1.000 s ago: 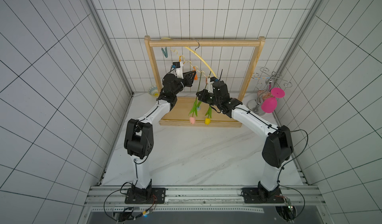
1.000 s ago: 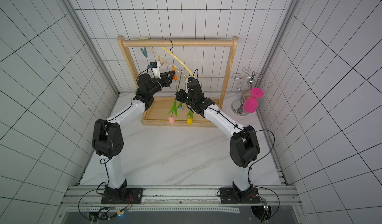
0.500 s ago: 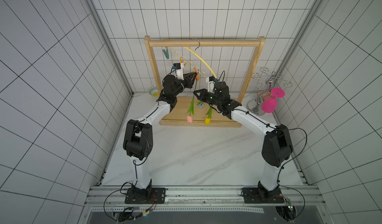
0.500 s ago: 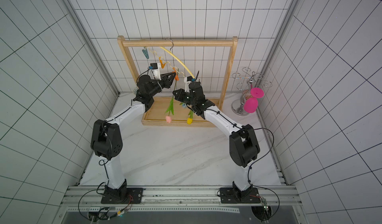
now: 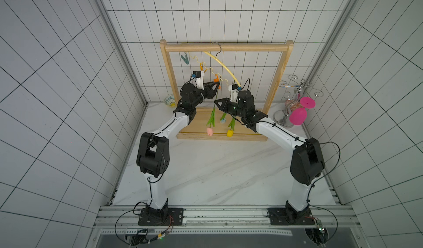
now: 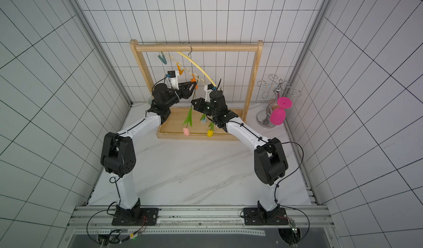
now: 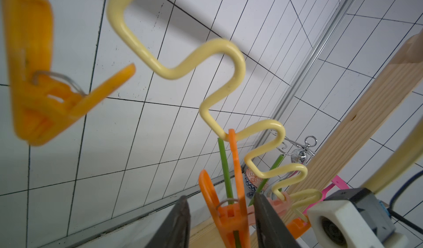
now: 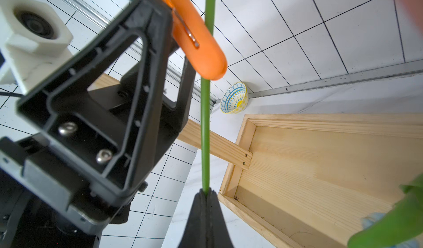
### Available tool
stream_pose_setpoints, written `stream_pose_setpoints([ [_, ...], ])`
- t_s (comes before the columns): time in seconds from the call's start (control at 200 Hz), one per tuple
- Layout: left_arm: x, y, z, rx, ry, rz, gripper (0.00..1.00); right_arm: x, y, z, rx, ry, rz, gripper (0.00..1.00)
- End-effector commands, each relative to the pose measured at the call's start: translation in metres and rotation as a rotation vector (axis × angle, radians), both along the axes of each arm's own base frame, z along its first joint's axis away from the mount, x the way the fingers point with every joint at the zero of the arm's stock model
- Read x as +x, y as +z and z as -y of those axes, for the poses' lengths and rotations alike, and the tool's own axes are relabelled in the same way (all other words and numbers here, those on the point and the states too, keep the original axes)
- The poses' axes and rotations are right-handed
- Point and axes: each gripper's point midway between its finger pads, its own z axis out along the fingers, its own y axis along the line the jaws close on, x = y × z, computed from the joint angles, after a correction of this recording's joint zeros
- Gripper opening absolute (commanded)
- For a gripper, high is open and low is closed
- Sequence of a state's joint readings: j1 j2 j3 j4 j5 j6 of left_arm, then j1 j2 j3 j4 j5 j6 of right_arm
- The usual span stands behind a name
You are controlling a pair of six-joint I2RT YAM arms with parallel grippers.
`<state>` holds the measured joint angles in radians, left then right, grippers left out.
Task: Dry the flowers on a clothes hanger
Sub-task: Clamp the flower onto the hanger.
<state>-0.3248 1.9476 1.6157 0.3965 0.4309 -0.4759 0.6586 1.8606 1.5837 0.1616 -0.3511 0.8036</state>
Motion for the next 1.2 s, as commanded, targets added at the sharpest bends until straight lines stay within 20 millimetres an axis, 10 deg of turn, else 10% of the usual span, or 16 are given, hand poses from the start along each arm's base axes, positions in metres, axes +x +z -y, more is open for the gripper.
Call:
stream_pose_setpoints([
  [0.0,-0.007,0.002,0.001,0.01,-0.018,0.002,0.54,0.0,0.027,0.01,0.025,-0.009,0.046,0.0],
  [0.17,-0.009,0.004,0.001,0.005,-0.017,0.001,0.55,-0.002,0.024,0.013,0.008,-0.012,0.04,0.0],
  [0.39,-0.012,0.001,-0.002,0.005,-0.005,0.0,0.56,-0.012,0.01,0.018,-0.027,0.005,0.017,0.25],
  [1.194,-0.019,-0.019,0.003,-0.013,-0.012,-0.035,0.56,-0.075,-0.004,0.014,-0.047,0.277,0.03,0.35],
])
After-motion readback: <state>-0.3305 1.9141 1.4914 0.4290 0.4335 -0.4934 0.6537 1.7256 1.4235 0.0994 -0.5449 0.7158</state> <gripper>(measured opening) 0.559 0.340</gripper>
